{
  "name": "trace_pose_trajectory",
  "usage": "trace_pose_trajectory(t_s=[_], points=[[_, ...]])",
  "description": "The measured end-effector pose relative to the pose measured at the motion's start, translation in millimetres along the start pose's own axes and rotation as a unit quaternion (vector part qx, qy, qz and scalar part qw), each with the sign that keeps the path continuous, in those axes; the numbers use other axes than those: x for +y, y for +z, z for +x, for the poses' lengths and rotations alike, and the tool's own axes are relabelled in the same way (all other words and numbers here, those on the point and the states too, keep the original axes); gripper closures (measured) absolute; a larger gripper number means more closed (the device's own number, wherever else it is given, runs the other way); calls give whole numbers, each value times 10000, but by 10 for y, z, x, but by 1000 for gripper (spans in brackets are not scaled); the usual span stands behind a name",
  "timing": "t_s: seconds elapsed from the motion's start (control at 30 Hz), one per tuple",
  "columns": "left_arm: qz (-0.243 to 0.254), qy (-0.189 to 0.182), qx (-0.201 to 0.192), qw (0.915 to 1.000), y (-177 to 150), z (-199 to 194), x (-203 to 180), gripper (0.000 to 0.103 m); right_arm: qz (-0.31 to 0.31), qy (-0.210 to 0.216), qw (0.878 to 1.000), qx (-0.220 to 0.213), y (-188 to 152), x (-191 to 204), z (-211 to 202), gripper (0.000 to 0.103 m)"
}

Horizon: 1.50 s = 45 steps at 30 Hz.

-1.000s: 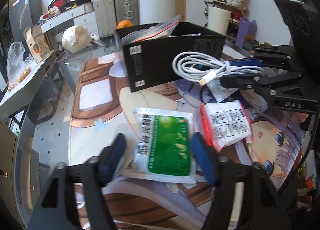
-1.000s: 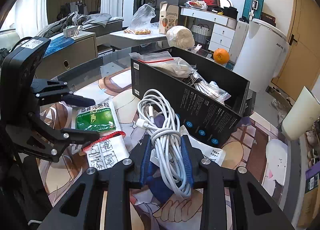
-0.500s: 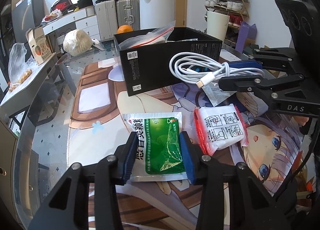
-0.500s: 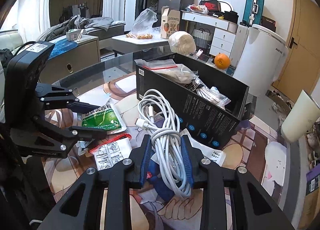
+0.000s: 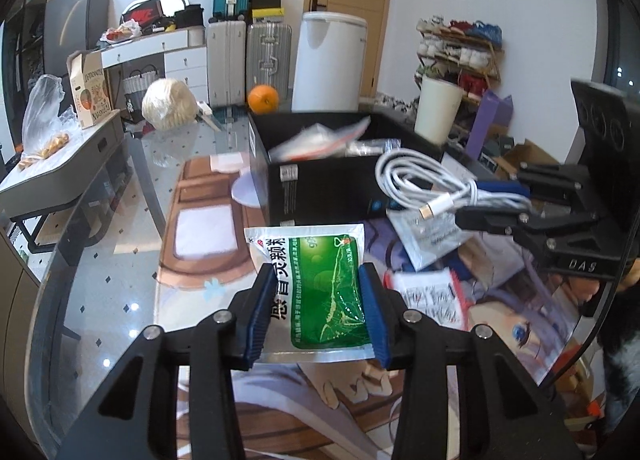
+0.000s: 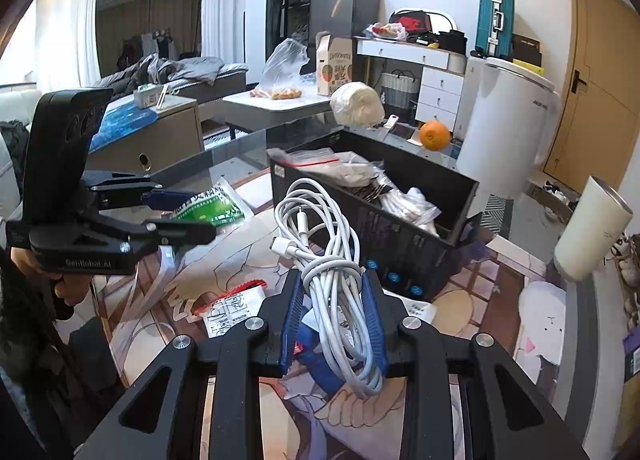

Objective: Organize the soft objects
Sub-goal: 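Lift the cable with the right gripper while the left gripper grasps the green sachet, then carry the cable and green sachet into the black box and open both grippers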

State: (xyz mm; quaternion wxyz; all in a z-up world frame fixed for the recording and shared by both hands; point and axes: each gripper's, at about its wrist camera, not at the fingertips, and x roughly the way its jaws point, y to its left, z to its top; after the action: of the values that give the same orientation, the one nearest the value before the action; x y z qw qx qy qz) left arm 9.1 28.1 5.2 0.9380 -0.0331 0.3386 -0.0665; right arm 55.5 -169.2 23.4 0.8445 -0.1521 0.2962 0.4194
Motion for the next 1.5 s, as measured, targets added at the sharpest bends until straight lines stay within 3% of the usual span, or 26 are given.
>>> trace_pose_trajectory(t_s=[0.4,0.83,1.5], points=[[-148,-34,-464,9988,340,-98,41,62,503,-338,9979,-220,132,-228,-175,73],[-138,-50,-767,9969,688,-61,40,62,927,-717,9929,-228,375,-472,-94,73],[-53,62,-573,9983,949,397,144,62,766,-809,9936,199,794,-583,549,73]])
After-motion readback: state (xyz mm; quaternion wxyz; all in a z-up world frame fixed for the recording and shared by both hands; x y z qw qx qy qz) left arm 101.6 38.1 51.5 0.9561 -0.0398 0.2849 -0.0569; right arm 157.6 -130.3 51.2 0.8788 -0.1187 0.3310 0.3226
